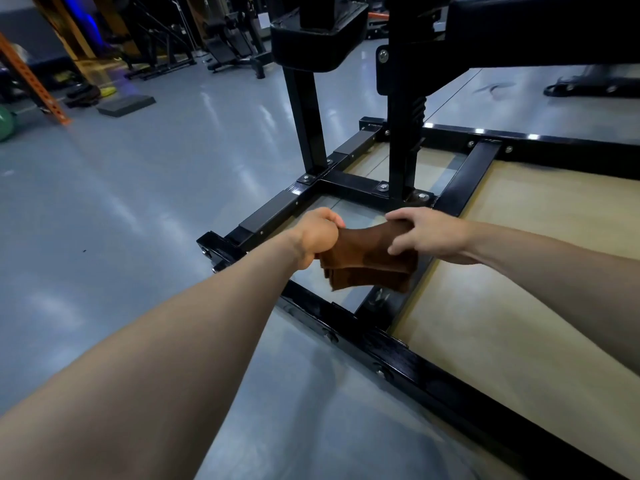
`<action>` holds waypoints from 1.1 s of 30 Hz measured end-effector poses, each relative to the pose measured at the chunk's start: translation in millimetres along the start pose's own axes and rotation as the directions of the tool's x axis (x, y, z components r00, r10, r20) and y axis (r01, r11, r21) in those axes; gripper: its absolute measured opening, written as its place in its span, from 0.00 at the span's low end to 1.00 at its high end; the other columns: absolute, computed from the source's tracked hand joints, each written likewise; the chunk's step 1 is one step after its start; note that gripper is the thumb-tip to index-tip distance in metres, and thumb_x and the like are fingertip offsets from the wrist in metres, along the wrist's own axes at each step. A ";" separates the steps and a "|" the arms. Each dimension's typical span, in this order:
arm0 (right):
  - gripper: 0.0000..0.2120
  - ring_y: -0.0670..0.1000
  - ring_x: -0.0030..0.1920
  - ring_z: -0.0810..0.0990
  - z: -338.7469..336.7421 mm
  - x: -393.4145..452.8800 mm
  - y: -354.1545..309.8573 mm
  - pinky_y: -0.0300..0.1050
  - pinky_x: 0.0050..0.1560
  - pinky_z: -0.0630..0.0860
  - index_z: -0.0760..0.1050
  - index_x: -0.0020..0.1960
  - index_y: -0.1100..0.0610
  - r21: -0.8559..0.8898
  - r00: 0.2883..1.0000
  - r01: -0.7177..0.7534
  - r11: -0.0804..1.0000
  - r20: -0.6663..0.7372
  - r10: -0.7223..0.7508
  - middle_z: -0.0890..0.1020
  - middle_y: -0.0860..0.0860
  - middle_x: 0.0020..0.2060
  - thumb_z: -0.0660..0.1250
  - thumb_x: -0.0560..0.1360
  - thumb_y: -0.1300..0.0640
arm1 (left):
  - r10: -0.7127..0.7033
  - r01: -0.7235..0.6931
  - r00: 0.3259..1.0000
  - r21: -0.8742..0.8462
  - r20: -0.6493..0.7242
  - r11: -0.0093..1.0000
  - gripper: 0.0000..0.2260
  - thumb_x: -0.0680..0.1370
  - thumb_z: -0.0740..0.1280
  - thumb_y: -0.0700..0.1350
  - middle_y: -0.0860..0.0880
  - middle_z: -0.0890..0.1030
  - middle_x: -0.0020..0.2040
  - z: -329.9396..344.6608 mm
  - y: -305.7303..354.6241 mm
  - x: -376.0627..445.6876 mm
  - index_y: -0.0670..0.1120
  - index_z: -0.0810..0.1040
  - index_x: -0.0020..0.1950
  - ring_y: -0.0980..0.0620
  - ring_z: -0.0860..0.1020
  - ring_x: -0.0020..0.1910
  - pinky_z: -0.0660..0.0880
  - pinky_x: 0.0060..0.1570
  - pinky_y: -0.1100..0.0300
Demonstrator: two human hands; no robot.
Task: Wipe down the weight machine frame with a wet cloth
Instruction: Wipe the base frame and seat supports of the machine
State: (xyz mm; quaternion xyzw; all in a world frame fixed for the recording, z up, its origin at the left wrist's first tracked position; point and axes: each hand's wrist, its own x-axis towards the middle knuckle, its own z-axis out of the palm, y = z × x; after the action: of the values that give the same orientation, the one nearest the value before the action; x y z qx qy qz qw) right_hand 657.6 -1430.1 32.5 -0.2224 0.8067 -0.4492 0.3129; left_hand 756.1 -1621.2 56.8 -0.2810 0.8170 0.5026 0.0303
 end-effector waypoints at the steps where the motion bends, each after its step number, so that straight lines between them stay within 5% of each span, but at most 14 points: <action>1: 0.34 0.54 0.57 0.79 1.8 -1.4 -0.9 0.42 0.52 0.80 0.67 0.76 0.53 -0.257 1.000 0.030 0.966 0.007 -0.029 0.76 0.55 0.63 0.76 0.74 0.63 | 0.001 -0.001 1.000 0.007 0.004 1.000 0.18 0.83 0.51 0.32 0.44 0.76 0.48 0.0 -1.2 1.3 0.48 0.77 0.55 0.49 0.75 0.42 0.74 0.39 0.59; 3: 0.29 0.54 0.55 0.79 6.1 -2.0 -0.2 0.42 0.49 0.80 0.69 0.73 0.50 -0.499 0.992 0.098 0.861 -0.016 -0.122 0.75 0.53 0.62 0.75 0.76 0.60 | -0.023 0.024 0.995 -0.010 0.096 1.000 0.10 0.86 0.56 0.40 0.45 0.76 0.42 -2.2 -2.8 2.9 0.44 0.77 0.54 0.49 0.76 0.42 0.74 0.46 0.58; 5: 0.17 0.53 0.53 0.80 4.9 -0.8 2.1 0.43 0.48 0.79 0.74 0.64 0.47 -0.503 0.974 0.164 0.849 -0.052 -0.219 0.77 0.52 0.58 0.73 0.78 0.57 | -0.030 0.019 0.963 0.045 0.269 0.999 0.15 0.84 0.65 0.53 0.45 0.83 0.43 -6.5 -2.8 2.3 0.40 0.78 0.58 0.48 0.83 0.47 0.77 0.56 0.54; 7: 0.11 0.53 0.51 0.79 -0.3 -2.4 0.9 0.43 0.47 0.78 0.77 0.59 0.47 -0.444 0.962 0.203 0.873 -0.074 -0.262 0.75 0.52 0.57 0.73 0.78 0.54 | -0.030 -0.017 0.948 0.144 0.317 0.989 0.20 0.79 0.73 0.51 0.43 0.84 0.54 -10.5 -4.9 3.6 0.42 0.75 0.66 0.46 0.84 0.53 0.79 0.58 0.52; 10: 0.10 0.53 0.53 0.79 -6.2 -7.2 -4.4 0.41 0.48 0.77 0.80 0.57 0.51 -0.355 0.963 0.188 0.916 -0.119 -0.244 0.78 0.51 0.54 0.73 0.77 0.51 | 0.019 -0.090 0.962 0.248 0.273 0.965 0.19 0.80 0.72 0.49 0.44 0.81 0.58 -12.5 -8.3 1.4 0.45 0.73 0.68 0.47 0.81 0.54 0.80 0.50 0.57; 14: 0.10 0.51 0.45 0.83 -8.4 -12.2 -4.9 0.45 0.46 0.81 0.83 0.51 0.54 -0.050 0.982 0.086 0.995 -0.163 -0.093 0.85 0.50 0.43 0.72 0.77 0.48 | 0.001 -0.060 0.958 0.197 0.285 0.979 0.23 0.79 0.69 0.61 0.44 0.86 0.54 -17.7 -13.6 -0.2 0.45 0.80 0.63 0.43 0.83 0.55 0.79 0.63 0.48; 16: 0.11 0.51 0.40 0.83 -6.3 -13.4 -6.9 0.46 0.41 0.83 0.84 0.52 0.57 0.207 0.992 0.018 0.978 -0.128 0.009 0.85 0.50 0.40 0.71 0.79 0.50 | -0.022 0.022 0.959 0.002 0.282 1.000 0.21 0.79 0.71 0.59 0.46 0.87 0.50 -19.2 -12.6 -1.1 0.43 0.81 0.63 0.46 0.84 0.52 0.78 0.63 0.49; 20: 0.14 0.55 0.50 0.86 0.0 -8.3 -8.3 0.53 0.58 0.83 0.81 0.64 0.59 0.565 0.992 -0.117 0.817 0.035 0.117 0.87 0.58 0.54 0.67 0.82 0.52 | -0.030 0.080 0.960 -0.170 0.279 0.982 0.18 0.80 0.71 0.54 0.45 0.87 0.52 -14.9 -12.6 -1.1 0.45 0.80 0.66 0.46 0.85 0.51 0.83 0.50 0.49; 22: 0.15 0.55 0.52 0.85 -0.4 -7.0 -7.5 0.50 0.54 0.84 0.79 0.67 0.60 0.583 0.987 -0.158 0.797 0.105 0.119 0.85 0.60 0.59 0.66 0.82 0.57 | -0.033 0.079 0.960 -0.154 0.280 0.985 0.16 0.82 0.70 0.53 0.46 0.87 0.52 -13.5 -13.6 -4.2 0.48 0.80 0.66 0.46 0.85 0.50 0.82 0.46 0.51; 26: 0.17 0.57 0.55 0.85 -2.5 -7.0 -2.8 0.48 0.52 0.85 0.79 0.67 0.61 0.531 0.985 -0.170 0.830 0.112 0.130 0.82 0.63 0.63 0.62 0.80 0.71 | -0.073 0.117 0.951 -0.132 0.301 0.984 0.13 0.83 0.68 0.52 0.45 0.86 0.57 -16.1 -14.6 -8.1 0.50 0.79 0.66 0.45 0.83 0.57 0.82 0.56 0.44; 31: 0.18 0.59 0.47 0.87 -1.4 -17.3 -12.1 0.42 0.34 0.83 0.79 0.65 0.66 0.535 0.980 -0.200 0.821 0.117 0.163 0.84 0.64 0.57 0.61 0.79 0.77 | -0.043 0.066 0.948 -0.062 0.314 0.996 0.13 0.84 0.67 0.47 0.45 0.85 0.58 -17.0 -18.5 -5.6 0.52 0.78 0.68 0.44 0.83 0.58 0.82 0.57 0.43; 33: 0.21 0.59 0.50 0.87 -0.5 -18.6 -12.8 0.44 0.38 0.84 0.77 0.68 0.66 0.545 0.980 -0.200 0.814 0.120 0.160 0.82 0.65 0.61 0.62 0.78 0.78 | -0.011 0.019 0.949 -0.021 0.315 1.000 0.13 0.84 0.66 0.46 0.48 0.86 0.56 -15.8 -19.4 -5.5 0.55 0.78 0.69 0.45 0.84 0.57 0.81 0.59 0.44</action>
State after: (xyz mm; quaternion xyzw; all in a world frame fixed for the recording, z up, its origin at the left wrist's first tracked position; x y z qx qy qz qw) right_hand 671.4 -1424.3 49.4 -0.0600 0.6482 -0.6240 0.4323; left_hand 773.8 -1638.6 50.8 -0.2039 0.7936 0.5503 0.1605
